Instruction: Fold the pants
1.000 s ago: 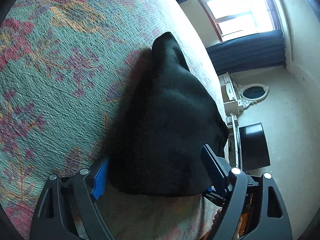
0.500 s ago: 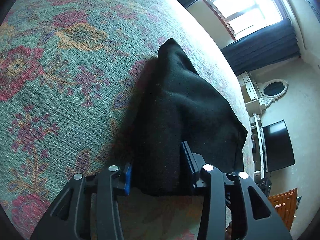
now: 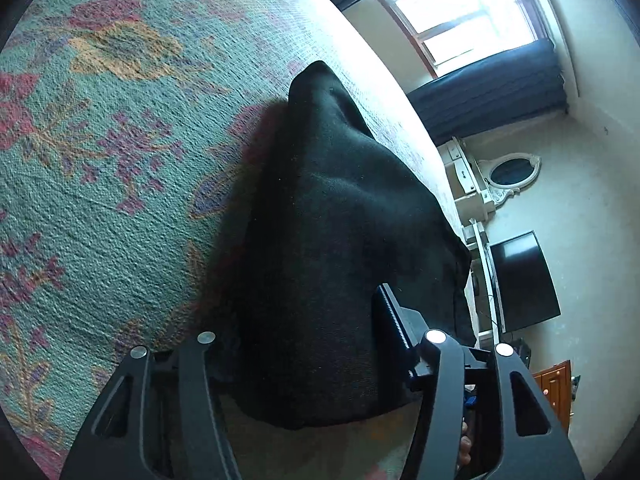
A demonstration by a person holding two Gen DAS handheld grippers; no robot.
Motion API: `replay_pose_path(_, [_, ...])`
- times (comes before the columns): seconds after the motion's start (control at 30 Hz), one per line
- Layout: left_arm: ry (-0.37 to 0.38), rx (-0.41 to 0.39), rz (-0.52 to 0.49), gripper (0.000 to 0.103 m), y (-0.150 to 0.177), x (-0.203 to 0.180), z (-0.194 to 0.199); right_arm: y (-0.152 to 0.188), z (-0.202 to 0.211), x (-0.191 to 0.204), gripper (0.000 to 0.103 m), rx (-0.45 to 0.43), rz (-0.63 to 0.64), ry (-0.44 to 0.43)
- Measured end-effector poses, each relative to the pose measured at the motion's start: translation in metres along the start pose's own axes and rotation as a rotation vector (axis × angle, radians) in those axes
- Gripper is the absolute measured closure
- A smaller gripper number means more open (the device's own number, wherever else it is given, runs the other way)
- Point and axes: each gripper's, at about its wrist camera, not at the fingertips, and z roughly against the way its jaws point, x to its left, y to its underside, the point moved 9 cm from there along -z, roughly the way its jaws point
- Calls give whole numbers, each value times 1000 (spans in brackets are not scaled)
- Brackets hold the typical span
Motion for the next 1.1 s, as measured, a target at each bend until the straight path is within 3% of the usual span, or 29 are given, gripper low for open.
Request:
replay_pose_path(0.03, [-1, -2, 4, 55, 0, 0, 2, 0, 2, -2, 51, -2, -4, -16])
replay_pose_path(0.2, [-73, -13, -44, 63, 5, -11, 5, 2, 6, -4, 56, -7, -41, -49])
replay_pose_path(1.1, [-146, -7, -40, 65, 7, -13, 6, 21, 28, -20, 58, -4, -72, -85])
